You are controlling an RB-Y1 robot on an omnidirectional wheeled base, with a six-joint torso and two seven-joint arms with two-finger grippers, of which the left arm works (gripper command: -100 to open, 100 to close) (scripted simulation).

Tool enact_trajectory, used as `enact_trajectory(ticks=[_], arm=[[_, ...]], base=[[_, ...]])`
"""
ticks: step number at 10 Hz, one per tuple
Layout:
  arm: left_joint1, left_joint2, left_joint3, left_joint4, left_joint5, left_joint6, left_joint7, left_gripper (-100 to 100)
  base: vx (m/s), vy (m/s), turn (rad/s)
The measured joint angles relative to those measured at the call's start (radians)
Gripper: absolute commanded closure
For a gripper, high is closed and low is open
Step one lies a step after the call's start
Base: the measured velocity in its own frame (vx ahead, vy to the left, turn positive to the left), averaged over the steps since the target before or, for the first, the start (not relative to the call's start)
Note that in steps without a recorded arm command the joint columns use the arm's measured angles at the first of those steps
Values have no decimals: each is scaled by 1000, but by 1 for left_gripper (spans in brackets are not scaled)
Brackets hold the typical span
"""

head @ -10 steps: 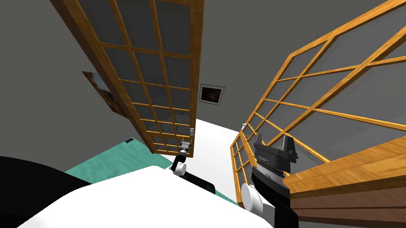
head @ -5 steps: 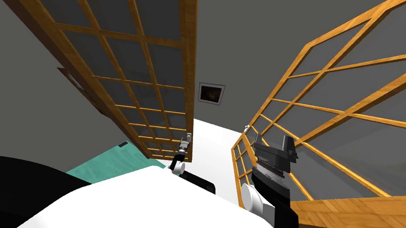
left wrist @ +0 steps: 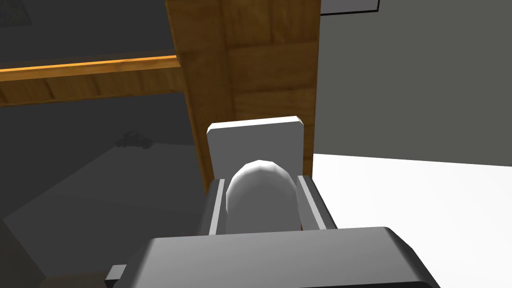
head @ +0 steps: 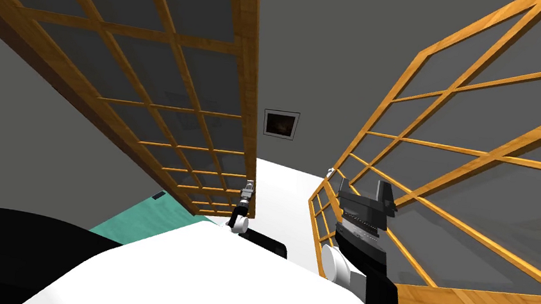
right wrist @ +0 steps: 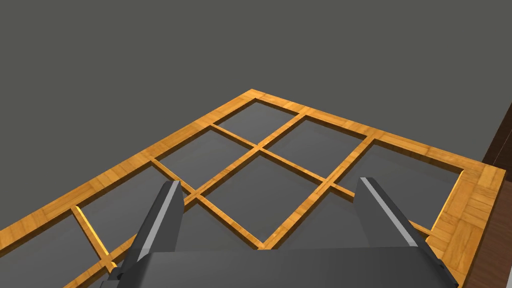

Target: Push the door open

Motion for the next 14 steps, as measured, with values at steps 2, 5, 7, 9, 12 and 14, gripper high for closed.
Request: enact_trajectory(ticks=[2,5,7,9,12,14], arm=[[1,0,0,1,0,2,0,100],[33,4,9,-43,6,25,-16,100],[1,11,27,18,16,3,-5,100],[0,19,59,7,32,-2,-16,100],[-3,36,103,0,56,-8,-22,100],[-1,29,131,3,69,-25,-39,100]], base=[[-7,-1,0],[76,-2,-44],[179,9,-90],[166,-4,-76],[141,10,-61],[100,7,-64]])
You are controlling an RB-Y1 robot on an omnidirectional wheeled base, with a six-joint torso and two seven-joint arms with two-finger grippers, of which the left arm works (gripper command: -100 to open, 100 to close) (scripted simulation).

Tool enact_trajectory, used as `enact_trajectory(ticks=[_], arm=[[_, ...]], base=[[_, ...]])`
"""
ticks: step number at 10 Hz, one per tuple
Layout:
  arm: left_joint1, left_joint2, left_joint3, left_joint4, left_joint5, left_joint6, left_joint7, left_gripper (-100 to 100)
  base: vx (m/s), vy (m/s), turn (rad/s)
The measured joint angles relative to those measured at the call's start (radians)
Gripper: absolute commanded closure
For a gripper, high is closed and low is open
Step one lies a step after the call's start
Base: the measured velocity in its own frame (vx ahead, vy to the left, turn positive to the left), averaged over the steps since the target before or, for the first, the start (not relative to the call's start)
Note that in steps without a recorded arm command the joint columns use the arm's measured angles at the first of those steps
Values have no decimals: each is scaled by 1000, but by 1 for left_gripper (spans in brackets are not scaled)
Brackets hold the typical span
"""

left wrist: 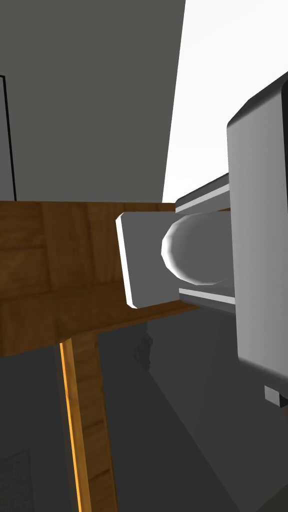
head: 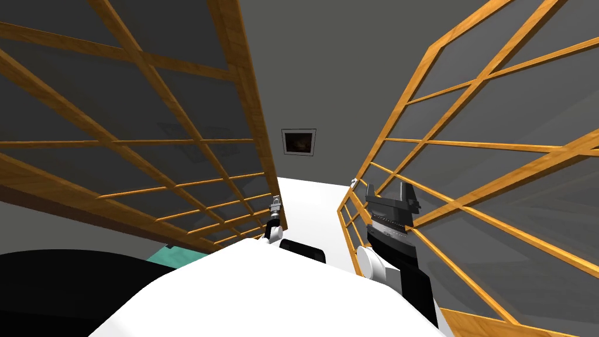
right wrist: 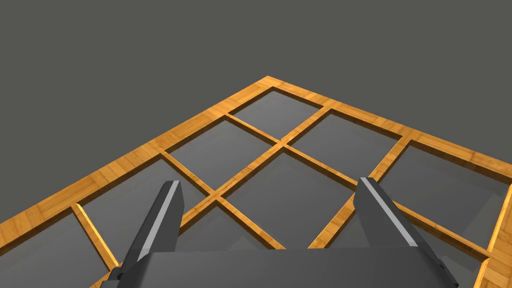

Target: Push the door open

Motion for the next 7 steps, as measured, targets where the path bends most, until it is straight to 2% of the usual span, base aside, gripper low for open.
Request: enact_trajectory(ticks=[1,2,3,4,5,6,7], arm=[[16,-2,14,-22,7,4,-12,100],[17,3,20,-15,10,-4,-9,100],[23,10,30,-29,16,5,-9,100],[13,12,43,-14,23,2,-8,100],[45,12,56,-63,30,15,-22,100],[34,17,65,-55,36,19,-26,100],[18,20,69,-35,37,12,-21,100]], base=[[82,5,-50],[72,-8,-47],[84,0,-40],[83,20,-71],[63,23,-16],[35,10,6],[73,0,-78]])
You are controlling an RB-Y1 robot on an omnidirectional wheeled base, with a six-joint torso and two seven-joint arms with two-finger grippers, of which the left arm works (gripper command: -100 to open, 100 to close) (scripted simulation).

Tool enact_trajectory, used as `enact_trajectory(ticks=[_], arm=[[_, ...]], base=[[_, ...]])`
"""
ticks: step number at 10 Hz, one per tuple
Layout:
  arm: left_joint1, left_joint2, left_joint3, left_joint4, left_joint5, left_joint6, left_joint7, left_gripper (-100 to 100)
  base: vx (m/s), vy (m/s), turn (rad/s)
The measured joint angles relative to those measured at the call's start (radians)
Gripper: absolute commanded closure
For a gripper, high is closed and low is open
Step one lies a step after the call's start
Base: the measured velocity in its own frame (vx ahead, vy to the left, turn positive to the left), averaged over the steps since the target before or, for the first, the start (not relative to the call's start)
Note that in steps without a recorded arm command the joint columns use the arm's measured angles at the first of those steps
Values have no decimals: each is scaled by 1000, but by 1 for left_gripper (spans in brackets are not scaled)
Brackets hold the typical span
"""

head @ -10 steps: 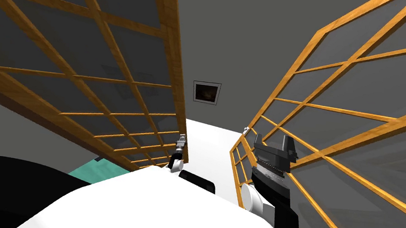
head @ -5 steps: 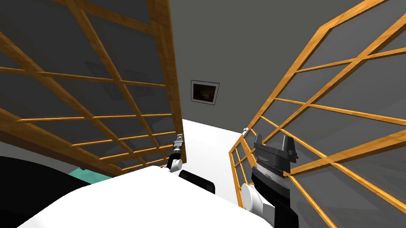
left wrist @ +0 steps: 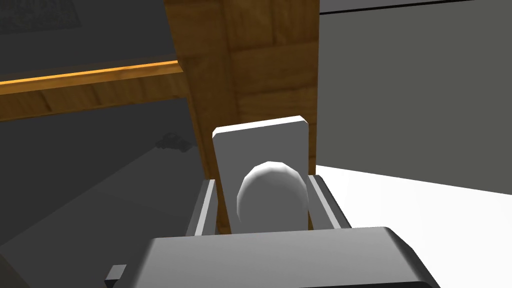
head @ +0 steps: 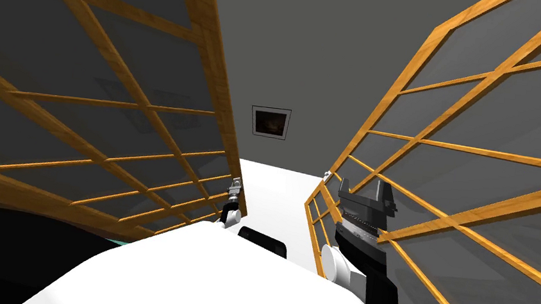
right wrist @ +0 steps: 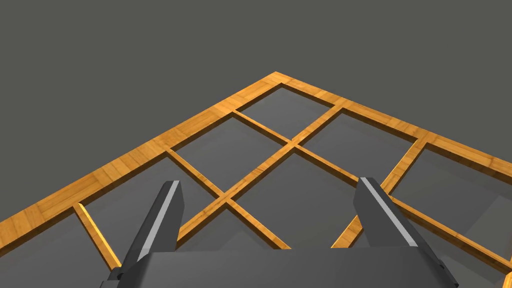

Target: Push the door open

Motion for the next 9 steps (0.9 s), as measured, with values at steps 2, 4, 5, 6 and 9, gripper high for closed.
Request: enact_trajectory(ticks=[2,4,5,6,9], arm=[[8,-2,33,-8,18,-3,-10,100],[14,2,61,-15,33,-6,-17,100],[2,2,75,3,39,-16,-16,100],[-11,4,90,24,47,-28,-14,100],[6,2,127,-8,67,-24,-29,100]], base=[[104,20,-68],[103,23,-55],[115,24,-58],[105,23,-62],[86,11,-55]])
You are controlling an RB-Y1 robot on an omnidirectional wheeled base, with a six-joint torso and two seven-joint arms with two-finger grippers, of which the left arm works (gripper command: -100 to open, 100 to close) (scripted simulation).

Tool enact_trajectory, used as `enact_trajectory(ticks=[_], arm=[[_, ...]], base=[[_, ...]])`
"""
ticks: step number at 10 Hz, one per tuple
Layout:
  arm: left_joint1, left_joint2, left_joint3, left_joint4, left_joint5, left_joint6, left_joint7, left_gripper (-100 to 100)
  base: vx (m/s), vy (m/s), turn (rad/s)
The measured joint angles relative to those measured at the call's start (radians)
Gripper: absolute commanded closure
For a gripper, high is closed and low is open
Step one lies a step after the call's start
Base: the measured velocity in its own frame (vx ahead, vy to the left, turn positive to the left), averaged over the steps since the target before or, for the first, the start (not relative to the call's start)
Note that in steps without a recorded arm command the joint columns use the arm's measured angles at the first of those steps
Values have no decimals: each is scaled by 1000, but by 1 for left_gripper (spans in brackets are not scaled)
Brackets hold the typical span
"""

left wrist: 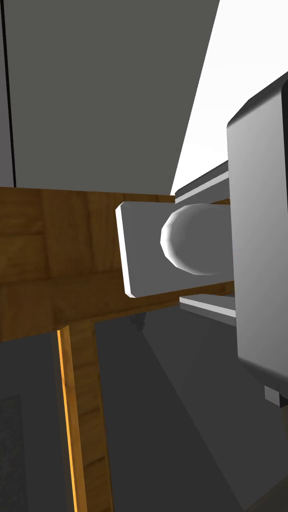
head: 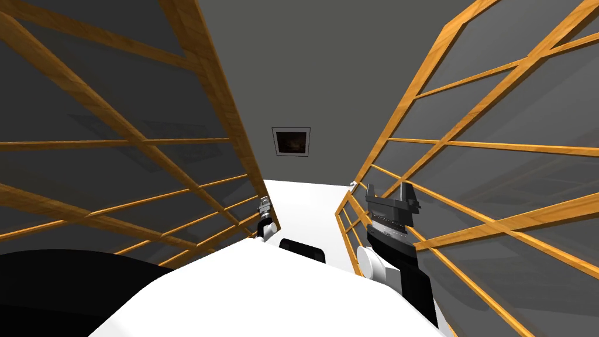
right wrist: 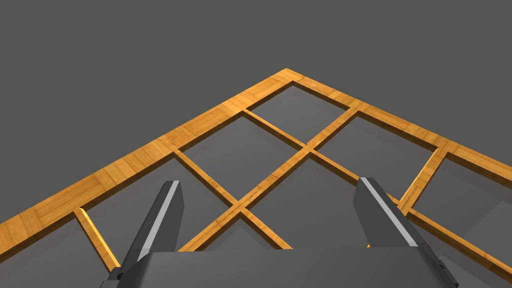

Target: Push the door open

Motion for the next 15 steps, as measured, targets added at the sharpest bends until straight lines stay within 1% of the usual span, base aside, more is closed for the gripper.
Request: enact_trajectory(ticks=[1,3,4,6,7,8,9,10,11,12,13,15], arm=[[-4,-6,15,8,7,-7,-7,100],[19,-10,41,-23,21,-2,-18,100],[17,-12,54,-22,28,-5,-22,100],[3,-8,79,3,41,-19,-19,100],[11,-12,98,-14,52,-13,-28,100],[30,-22,115,-42,61,-9,-40,100],[29,-22,122,-36,63,-18,-39,100],[13,-14,127,-12,65,-29,-30,100],[5,-12,138,8,70,-40,-23,100],[10,-15,154,10,78,-44,-22,100],[11,-16,156,10,80,-45,-22,100],[9,-6,169,28,93,-50,-19,100]], base=[[101,13,-66],[113,11,-37],[87,34,-42],[111,35,-59],[166,46,-68],[118,46,-4],[42,20,16],[79,21,-62],[148,30,-73],[68,14,-1],[134,35,37],[162,66,46]])
